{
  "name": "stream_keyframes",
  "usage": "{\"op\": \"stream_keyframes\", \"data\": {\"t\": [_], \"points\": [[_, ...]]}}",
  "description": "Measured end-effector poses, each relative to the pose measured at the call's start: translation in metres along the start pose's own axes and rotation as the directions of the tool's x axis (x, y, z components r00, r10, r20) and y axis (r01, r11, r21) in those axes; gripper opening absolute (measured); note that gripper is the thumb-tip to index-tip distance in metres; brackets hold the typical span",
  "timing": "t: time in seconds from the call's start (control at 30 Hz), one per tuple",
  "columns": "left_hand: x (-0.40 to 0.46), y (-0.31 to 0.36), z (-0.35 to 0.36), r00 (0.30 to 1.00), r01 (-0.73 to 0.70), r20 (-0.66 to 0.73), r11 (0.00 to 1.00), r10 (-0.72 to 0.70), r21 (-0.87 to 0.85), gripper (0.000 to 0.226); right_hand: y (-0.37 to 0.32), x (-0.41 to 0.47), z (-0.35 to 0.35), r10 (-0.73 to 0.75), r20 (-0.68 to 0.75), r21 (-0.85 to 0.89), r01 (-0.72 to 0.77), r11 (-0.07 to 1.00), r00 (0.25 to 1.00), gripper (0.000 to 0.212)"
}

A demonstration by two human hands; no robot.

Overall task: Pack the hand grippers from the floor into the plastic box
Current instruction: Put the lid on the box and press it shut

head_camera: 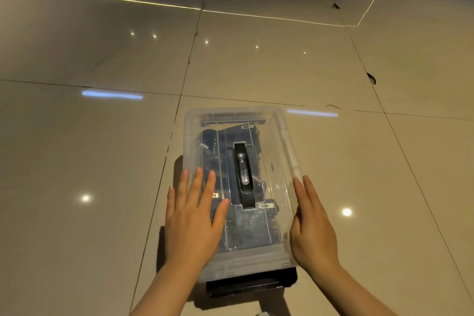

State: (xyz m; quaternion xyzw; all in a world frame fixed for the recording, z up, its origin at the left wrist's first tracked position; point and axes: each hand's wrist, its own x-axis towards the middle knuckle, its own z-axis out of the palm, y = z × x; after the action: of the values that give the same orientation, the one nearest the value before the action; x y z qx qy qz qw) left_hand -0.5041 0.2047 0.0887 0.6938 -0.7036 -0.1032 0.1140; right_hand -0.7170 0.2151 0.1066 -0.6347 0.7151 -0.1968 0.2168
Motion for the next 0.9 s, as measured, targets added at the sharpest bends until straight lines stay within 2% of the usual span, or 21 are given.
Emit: {"op": "stream_keyframes", "data": {"t": [0.1,0.17,0.23,0.33,0.47,0.57,0.63,0.7,0.77,0.83,0.9], "points": [[-0.012,0.025,0.005,0.991,0.13,0.003,0.99,-0.13,-0.048,0.064,0.013,0.023,-0.018,-0.079,0.081,-0.017,0.081,0.997,0.994,0.062],[-0.02,0.049,0.007,0.987,0.156,-0.02,0.987,-0.157,-0.039,0.062,0.024,0.042,-0.03,-0.142,0.119,-0.053,0.149,0.987,0.983,0.058],[-0.022,0.076,0.011,0.998,0.052,-0.024,0.999,-0.052,-0.003,0.062,0.037,0.065,-0.039,-0.151,0.105,-0.093,0.161,0.983,0.983,0.054],[-0.021,0.113,0.019,0.99,-0.136,0.05,0.99,0.134,0.028,0.061,0.052,0.095,-0.046,-0.081,0.056,-0.143,0.088,0.986,0.995,0.053],[-0.012,0.141,0.038,0.993,-0.105,0.065,0.994,0.103,0.026,0.058,0.063,0.126,-0.056,-0.069,0.096,-0.25,0.091,0.964,0.993,0.065],[-0.008,0.152,0.036,0.99,-0.111,0.078,0.993,0.115,-0.05,0.058,0.061,0.133,-0.059,-0.068,0.052,-0.32,0.081,0.944,0.996,0.068],[-0.009,0.137,0.025,0.975,-0.223,-0.01,0.968,0.223,-0.115,0.056,0.049,0.121,-0.051,-0.077,-0.056,-0.384,0.05,0.922,0.995,0.065],[0.012,0.102,0.006,0.948,-0.305,-0.129,0.944,0.29,-0.128,0.055,0.036,0.098,-0.037,0.017,-0.15,-0.356,-0.07,0.932,0.989,0.062],[0.059,0.056,-0.012,0.947,-0.263,-0.202,0.964,0.249,-0.045,0.058,0.021,0.064,-0.017,0.138,-0.114,-0.281,-0.165,0.945,0.984,0.063],[0.114,0.015,-0.027,0.976,-0.179,-0.121,0.983,0.182,0.038,0.063,0.007,0.031,-0.001,0.059,-0.089,-0.365,-0.088,0.927,0.994,0.063],[0.154,-0.007,-0.025,0.983,-0.184,0.026,0.975,0.182,0.123,0.068,0.003,0.018,0.007,-0.031,-0.046,-0.474,0.006,0.881,0.998,0.06]]}}
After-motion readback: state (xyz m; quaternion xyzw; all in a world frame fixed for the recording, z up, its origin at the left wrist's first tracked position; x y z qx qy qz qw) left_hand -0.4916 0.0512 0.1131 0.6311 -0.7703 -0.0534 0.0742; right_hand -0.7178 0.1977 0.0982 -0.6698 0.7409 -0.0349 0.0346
